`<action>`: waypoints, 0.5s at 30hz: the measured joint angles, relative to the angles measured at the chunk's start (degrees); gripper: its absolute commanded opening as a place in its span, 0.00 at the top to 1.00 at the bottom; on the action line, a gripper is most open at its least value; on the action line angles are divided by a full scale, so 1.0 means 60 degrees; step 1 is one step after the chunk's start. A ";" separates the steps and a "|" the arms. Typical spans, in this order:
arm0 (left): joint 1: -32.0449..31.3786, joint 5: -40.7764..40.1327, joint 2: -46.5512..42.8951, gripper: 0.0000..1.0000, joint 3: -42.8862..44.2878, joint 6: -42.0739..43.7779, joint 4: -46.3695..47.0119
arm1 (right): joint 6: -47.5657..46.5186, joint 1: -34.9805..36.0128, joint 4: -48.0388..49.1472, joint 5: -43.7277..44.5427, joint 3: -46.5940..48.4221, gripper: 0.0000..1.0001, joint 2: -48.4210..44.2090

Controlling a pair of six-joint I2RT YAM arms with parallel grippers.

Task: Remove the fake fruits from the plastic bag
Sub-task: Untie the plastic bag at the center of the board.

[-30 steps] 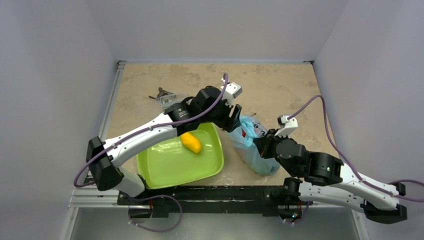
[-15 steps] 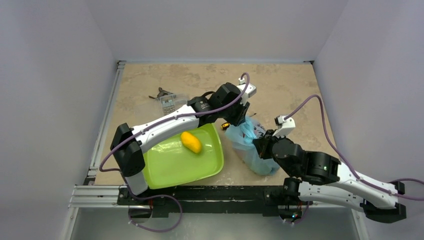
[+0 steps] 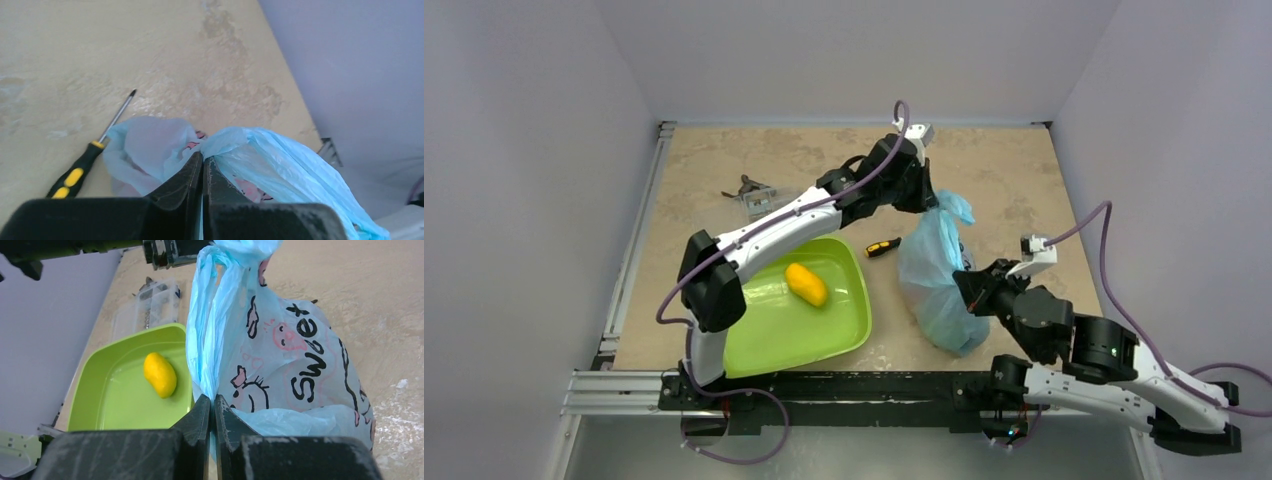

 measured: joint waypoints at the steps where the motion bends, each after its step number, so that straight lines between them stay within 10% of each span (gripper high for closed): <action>1: 0.0080 0.0328 0.0149 1.00 0.0160 -0.0430 0.0175 | -0.0091 0.0000 0.0011 0.0066 -0.0033 1.00 -0.0168; 11: 0.0426 0.2943 0.2004 1.00 0.2754 -0.2747 0.0794 | -0.1217 -0.0044 0.0492 -0.0226 -0.0069 0.91 -0.0568; 15: 0.0546 0.3377 0.1960 0.66 0.2889 -0.2353 0.0328 | -0.1606 -0.0040 0.0976 -0.0914 -0.0113 0.87 -0.0466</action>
